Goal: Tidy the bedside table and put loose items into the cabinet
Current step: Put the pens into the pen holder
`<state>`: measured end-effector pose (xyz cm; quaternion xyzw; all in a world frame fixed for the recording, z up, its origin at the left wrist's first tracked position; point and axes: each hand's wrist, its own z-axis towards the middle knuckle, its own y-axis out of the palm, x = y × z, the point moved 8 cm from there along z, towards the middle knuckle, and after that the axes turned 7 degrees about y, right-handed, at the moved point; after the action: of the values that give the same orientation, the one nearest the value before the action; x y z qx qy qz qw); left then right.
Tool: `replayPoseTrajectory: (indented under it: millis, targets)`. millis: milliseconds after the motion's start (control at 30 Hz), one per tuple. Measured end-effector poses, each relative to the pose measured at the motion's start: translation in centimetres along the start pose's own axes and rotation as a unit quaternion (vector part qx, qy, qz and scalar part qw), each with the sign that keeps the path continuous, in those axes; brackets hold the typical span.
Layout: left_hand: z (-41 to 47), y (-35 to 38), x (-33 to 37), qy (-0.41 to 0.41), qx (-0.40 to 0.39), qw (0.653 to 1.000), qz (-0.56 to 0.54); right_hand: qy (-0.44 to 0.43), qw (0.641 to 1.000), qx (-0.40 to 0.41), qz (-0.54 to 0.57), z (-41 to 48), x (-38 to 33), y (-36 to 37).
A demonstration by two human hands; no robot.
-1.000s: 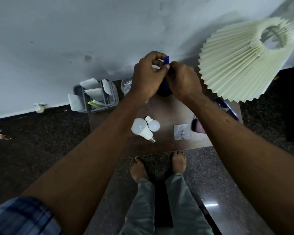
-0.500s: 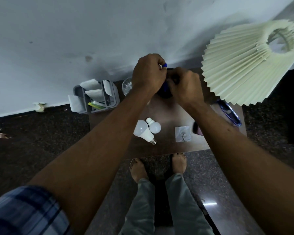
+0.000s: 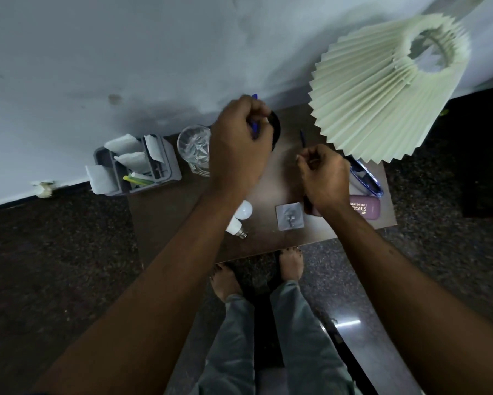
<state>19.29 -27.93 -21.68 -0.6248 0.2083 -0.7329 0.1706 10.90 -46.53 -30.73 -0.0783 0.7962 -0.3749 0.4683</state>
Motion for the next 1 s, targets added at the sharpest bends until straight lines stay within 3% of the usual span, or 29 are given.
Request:
replayPoseTrajectory:
  millis: [133, 300, 433, 600, 1000]
  targets:
    - [-4.8, 3.3, -0.8, -0.092, -0.056, 0.991, -0.077, 0.008, 0.997, -0.015, -0.071, 1.4, 0.0, 0.6]
    - [-9.4, 7.8, -4.0, -0.266, -0.109, 0.949, -0.13, -0.008, 0.977, -0.083, -0.197, 1.9, -0.4, 2.7]
    - [-10.3, 9.7, -5.9, -0.351, -0.125, 0.917, -0.142, -0.007, 0.953, -0.095, -0.288, 3.0, 0.4, 4.0]
    - [-9.4, 10.8, -6.5, -0.381, -0.122, 0.902, -0.163, 0.017, 0.932, -0.085, -0.352, 4.6, 1.2, 5.0]
    - [-10.7, 9.8, -7.9, -0.418, -0.119, 0.887, -0.154, 0.027, 0.942, -0.065, -0.327, 4.2, 1.2, 4.8]
